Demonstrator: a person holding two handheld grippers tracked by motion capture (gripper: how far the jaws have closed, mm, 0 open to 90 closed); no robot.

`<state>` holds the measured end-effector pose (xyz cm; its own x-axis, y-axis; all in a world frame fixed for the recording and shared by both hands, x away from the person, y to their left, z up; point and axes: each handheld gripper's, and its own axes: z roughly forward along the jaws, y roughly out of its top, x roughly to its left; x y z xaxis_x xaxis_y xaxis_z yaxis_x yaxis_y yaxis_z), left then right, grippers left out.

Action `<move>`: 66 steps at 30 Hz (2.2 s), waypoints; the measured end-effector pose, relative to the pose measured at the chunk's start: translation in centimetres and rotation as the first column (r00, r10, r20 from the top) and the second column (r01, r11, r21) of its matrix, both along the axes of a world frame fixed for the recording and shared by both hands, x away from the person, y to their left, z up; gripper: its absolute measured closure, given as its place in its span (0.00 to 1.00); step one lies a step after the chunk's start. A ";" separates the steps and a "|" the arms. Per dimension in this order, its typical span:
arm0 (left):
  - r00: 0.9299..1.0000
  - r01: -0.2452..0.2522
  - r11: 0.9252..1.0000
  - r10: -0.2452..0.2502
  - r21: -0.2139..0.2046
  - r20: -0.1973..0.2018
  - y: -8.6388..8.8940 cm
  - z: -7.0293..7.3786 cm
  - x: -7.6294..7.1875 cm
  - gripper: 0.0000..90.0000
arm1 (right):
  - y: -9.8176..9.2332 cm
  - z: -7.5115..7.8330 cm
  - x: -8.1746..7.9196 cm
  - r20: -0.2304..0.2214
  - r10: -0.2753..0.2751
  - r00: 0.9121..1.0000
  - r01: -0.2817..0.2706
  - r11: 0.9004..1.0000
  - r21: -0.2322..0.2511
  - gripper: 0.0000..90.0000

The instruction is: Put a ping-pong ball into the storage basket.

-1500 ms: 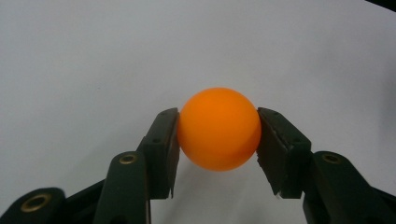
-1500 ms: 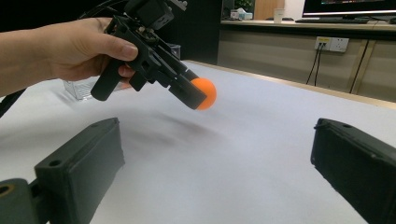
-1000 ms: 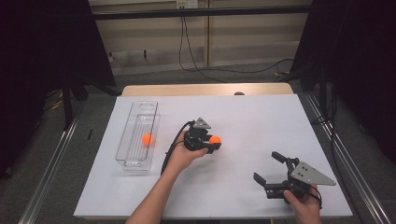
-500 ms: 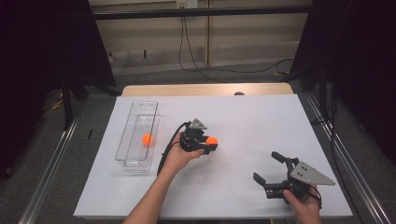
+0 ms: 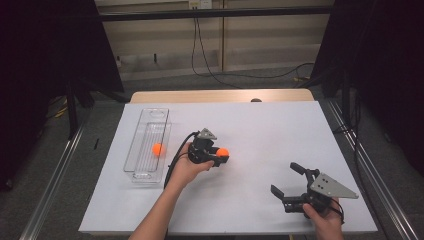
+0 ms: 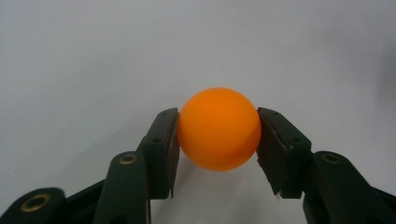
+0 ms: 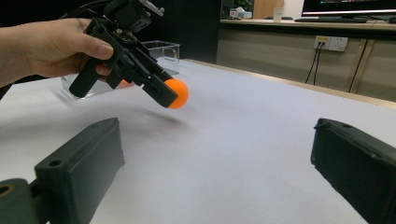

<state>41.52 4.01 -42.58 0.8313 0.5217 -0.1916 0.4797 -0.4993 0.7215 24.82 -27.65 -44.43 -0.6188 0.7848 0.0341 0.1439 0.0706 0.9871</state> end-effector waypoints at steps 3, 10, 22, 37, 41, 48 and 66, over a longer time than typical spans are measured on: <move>1.000 -0.004 1.000 0.004 0.004 -0.005 0.2 -0.1 0.0 0.57 | 0.0 0.0 0.0 0.000 0.000 1.000 0.000 1.000 0.000 0.02; 1.000 -0.010 1.000 0.011 0.008 -0.014 0.8 -0.1 -0.1 0.57 | 0.0 0.0 0.0 0.002 0.000 1.000 0.000 1.000 0.000 0.02; 0.999 -0.035 0.999 0.035 -0.003 -0.025 1.8 0.2 0.0 0.57 | 0.1 0.1 0.0 0.000 -0.001 1.000 0.001 1.000 0.001 0.02; 0.998 -0.058 0.998 0.059 0.004 -0.023 2.8 0.7 0.2 0.57 | 0.1 0.1 0.0 0.003 0.003 1.000 -0.003 1.000 0.000 0.02; 0.998 -0.064 0.998 0.064 -0.003 -0.019 3.1 0.9 0.2 0.57 | 0.1 0.1 0.0 0.005 0.004 1.000 -0.004 1.000 0.001 0.02; 0.997 -0.072 0.997 0.072 -0.011 -0.020 3.4 1.0 0.2 0.57 | 0.1 0.1 -0.1 0.007 0.006 1.000 -0.006 1.000 0.000 0.02; 0.994 -0.109 0.994 0.109 -0.029 -0.015 4.6 1.8 0.1 0.57 | 0.1 0.2 -0.1 0.007 0.009 1.000 -0.009 1.000 -0.002 0.02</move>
<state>41.67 8.58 -40.80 0.7672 0.6029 -0.2188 0.5395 -0.4221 0.7285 24.73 -27.51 -44.27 -0.6257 0.7795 0.0281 0.1368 0.0742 0.9878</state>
